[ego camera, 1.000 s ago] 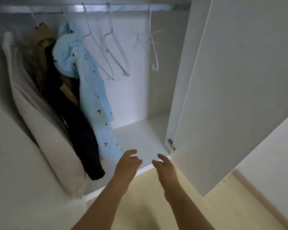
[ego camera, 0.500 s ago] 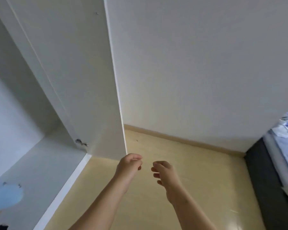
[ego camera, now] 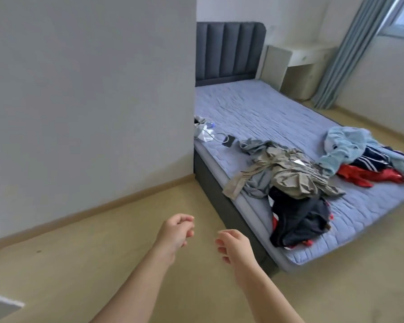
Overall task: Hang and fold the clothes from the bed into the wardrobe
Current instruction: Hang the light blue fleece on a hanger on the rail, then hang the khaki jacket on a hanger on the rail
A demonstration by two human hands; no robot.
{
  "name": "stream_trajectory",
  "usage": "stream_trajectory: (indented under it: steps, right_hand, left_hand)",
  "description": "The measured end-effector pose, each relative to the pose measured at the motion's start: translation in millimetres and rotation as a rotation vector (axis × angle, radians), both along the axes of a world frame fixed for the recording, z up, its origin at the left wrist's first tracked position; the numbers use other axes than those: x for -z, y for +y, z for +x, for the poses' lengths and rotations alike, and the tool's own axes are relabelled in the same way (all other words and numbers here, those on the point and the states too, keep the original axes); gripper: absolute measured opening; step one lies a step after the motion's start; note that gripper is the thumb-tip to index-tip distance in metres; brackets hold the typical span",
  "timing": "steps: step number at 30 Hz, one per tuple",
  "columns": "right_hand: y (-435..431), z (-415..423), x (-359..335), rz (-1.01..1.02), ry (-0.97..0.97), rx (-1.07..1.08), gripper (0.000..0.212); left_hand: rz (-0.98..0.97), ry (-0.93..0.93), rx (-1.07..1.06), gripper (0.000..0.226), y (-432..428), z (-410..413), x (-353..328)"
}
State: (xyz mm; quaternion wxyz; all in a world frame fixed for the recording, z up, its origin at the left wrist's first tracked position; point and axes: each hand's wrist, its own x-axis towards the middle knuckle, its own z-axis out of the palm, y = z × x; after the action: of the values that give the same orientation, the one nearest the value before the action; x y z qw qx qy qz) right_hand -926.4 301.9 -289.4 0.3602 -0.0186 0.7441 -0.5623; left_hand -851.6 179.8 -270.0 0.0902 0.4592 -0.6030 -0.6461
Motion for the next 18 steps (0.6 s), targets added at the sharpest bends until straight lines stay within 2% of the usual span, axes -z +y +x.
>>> stream_trajectory:
  steps: [10, 14, 18]
  right_hand:
    - [67.6, -124.3, 21.0, 0.016, -0.074, 0.296, 0.020]
    - [59.8, -190.1, 35.0, 0.009, -0.113, 0.362, 0.010]
    - [31.0, -267.5, 47.2, 0.029, -0.145, 0.415, 0.010]
  left_hand:
    - [0.029, -0.041, 0.311, 0.017, 44.0, -169.4, 17.6]
    - [0.046, -0.053, 0.378, 0.018, 32.6, -241.6, 31.6]
    - [0.014, -0.077, 0.436, 0.016, 2.5, -324.1, 45.7]
